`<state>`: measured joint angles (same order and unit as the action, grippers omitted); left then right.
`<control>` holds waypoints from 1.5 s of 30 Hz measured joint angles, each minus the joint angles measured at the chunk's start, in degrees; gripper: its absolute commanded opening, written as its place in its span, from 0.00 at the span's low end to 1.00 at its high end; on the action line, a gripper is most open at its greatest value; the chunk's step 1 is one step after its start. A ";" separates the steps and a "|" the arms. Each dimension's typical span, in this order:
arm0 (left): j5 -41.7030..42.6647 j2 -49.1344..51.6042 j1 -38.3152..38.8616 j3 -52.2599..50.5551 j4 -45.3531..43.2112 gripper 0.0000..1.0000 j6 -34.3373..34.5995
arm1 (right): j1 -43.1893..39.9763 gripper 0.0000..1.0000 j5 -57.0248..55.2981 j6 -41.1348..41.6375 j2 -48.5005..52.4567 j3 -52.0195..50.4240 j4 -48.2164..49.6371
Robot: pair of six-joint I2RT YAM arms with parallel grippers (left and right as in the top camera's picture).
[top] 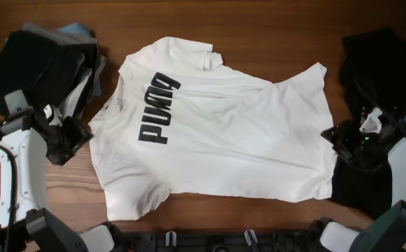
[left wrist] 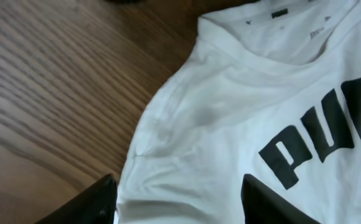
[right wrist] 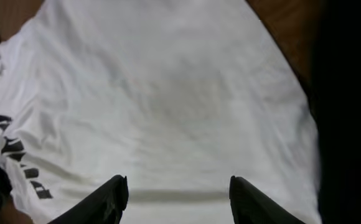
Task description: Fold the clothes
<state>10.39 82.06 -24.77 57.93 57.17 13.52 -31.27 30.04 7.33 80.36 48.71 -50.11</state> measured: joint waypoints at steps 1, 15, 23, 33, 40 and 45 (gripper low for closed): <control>-0.63 0.00 1.31 0.00 -1.49 0.64 0.00 | 0.39 0.57 1.11 -1.18 0.00 0.00 0.00; -13.38 18.12 9.46 0.00 -15.08 0.52 -0.81 | 3.37 0.56 3.43 2.54 0.00 0.02 1.11; -11.80 19.54 9.46 0.00 -15.67 0.04 -5.09 | 3.37 0.56 3.41 2.91 0.00 0.04 1.57; -11.39 18.86 9.46 0.00 -15.85 0.04 -5.33 | 3.37 0.58 0.85 0.09 0.00 0.04 3.08; -11.39 18.60 9.46 0.00 -15.69 0.04 -5.31 | 3.37 0.61 -9.79 -1.40 6.16 0.09 11.72; -11.39 18.58 9.46 0.00 -15.61 0.04 -5.31 | 3.34 0.64 -12.61 -3.82 15.85 0.46 18.14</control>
<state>-0.99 100.64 -15.31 57.93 41.56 8.21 -27.92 17.43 3.51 96.20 49.17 -31.97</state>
